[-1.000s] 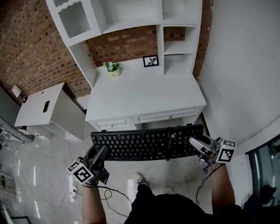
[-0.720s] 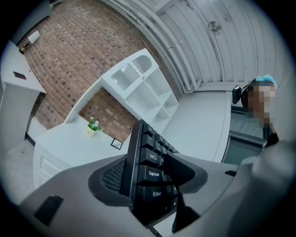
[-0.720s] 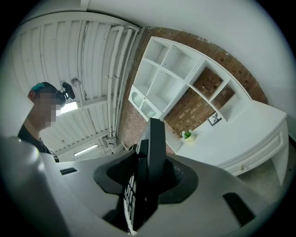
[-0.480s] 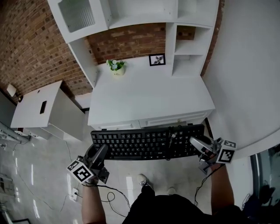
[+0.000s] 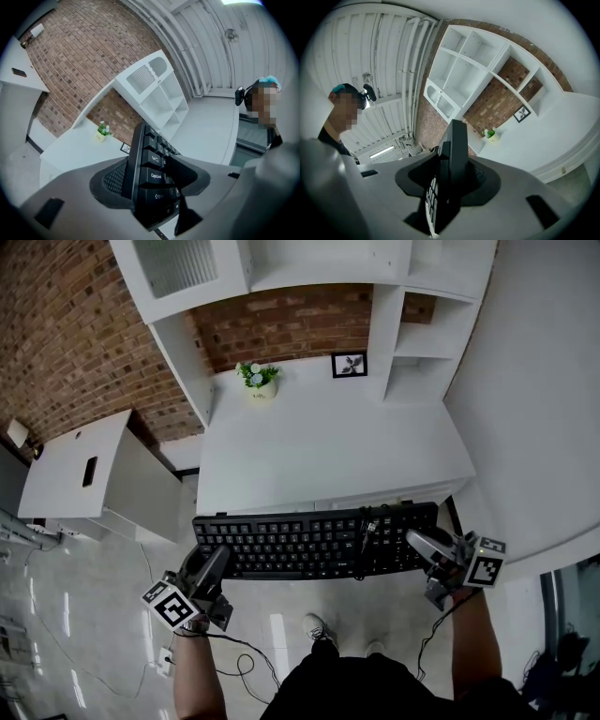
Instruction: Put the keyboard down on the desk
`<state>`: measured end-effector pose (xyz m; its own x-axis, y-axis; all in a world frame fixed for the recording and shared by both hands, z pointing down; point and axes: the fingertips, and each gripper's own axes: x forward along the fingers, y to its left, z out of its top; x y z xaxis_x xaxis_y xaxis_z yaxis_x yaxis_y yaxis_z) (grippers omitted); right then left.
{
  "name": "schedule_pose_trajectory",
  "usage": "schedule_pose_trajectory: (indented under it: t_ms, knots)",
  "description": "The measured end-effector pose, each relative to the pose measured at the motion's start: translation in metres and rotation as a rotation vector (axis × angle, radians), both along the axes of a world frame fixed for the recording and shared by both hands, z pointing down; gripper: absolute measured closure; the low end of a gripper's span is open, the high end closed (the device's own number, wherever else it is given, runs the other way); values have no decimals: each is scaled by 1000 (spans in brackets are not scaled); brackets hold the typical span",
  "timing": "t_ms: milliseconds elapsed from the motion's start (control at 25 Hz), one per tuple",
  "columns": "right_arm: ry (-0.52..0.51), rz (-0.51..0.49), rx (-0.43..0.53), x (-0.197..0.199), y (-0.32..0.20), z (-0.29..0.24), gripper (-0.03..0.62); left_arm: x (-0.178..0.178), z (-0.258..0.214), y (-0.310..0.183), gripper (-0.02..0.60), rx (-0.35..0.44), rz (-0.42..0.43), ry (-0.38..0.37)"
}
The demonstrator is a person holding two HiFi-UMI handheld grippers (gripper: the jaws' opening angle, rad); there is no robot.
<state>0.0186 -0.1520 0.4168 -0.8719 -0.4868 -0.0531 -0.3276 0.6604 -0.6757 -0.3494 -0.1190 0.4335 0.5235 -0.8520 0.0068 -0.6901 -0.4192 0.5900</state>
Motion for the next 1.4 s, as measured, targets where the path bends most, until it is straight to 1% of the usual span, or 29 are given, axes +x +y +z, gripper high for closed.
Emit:
schedule_pose_trajectory:
  t_ms: [160,480,800,1080,1200,1400]
  knots:
    - [9,9,1,-29,-9,-9,436,-30,-5,-11,311,0,7,11]
    - [18,13,15,-65,-7,-23,436,-66,-15,-12,311,15,4,20]
    - [16,3,38,-82,-11,-26,436,-82,-20,-14,311,38,-1,15]
    - [0,1,36,-85,-24,-23,436,-86,-25,-28,311,44,-1,-4]
    - [-10,-1,41,-82,-40,-20,436,-83,-24,-43,311,50,-3,-10]
    - [-25,-8,43,-76,-83,-10,436,-76,-18,-80,311,40,-19,-22]
